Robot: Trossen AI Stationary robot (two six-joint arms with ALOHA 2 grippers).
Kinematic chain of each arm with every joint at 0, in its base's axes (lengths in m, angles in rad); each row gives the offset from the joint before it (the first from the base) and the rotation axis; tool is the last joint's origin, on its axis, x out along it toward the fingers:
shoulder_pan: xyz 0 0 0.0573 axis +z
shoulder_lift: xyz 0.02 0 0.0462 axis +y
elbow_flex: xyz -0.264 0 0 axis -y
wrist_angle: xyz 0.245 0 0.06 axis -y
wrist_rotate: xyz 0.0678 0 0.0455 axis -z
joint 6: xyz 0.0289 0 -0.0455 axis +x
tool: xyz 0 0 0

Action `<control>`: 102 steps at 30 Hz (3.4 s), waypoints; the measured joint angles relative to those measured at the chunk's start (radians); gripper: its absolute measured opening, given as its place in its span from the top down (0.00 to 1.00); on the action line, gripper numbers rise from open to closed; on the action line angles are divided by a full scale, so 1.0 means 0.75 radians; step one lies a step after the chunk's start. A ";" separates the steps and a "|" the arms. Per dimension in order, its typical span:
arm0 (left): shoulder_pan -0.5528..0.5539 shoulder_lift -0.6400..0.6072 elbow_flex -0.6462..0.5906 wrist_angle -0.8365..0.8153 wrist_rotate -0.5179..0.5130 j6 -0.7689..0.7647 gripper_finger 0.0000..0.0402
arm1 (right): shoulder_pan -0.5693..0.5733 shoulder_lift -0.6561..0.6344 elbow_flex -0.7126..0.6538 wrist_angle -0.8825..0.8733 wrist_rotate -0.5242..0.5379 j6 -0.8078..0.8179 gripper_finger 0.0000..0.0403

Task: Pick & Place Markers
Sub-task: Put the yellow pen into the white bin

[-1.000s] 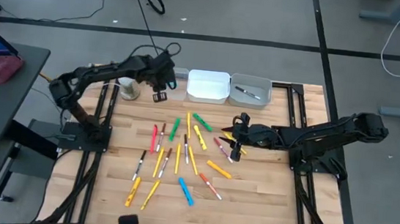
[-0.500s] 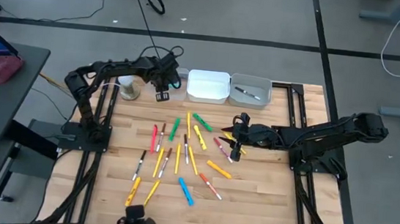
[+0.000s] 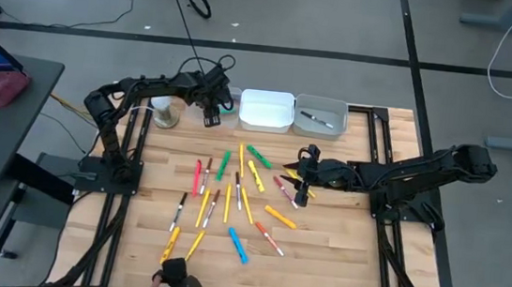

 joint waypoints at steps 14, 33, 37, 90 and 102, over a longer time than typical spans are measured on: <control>-0.147 -0.373 -0.011 -0.062 -0.116 -0.443 0.52 | 0.001 0.000 -0.076 0.071 -0.002 0.047 0.61; -0.867 -0.423 -0.738 1.377 -0.092 -0.763 0.64 | 0.045 0.001 -0.233 0.186 0.032 0.102 0.61; -0.842 -0.383 -0.778 1.553 -0.158 -0.723 0.66 | -0.004 0.001 -0.233 0.187 0.106 0.065 0.61; -0.658 -0.458 -0.747 1.651 -0.029 -0.709 0.66 | -0.208 0.054 -0.231 0.016 -0.327 0.063 0.48; -0.973 -0.457 -0.747 1.640 -0.265 -0.900 0.66 | -0.161 0.062 -0.245 -0.276 -0.254 0.213 0.48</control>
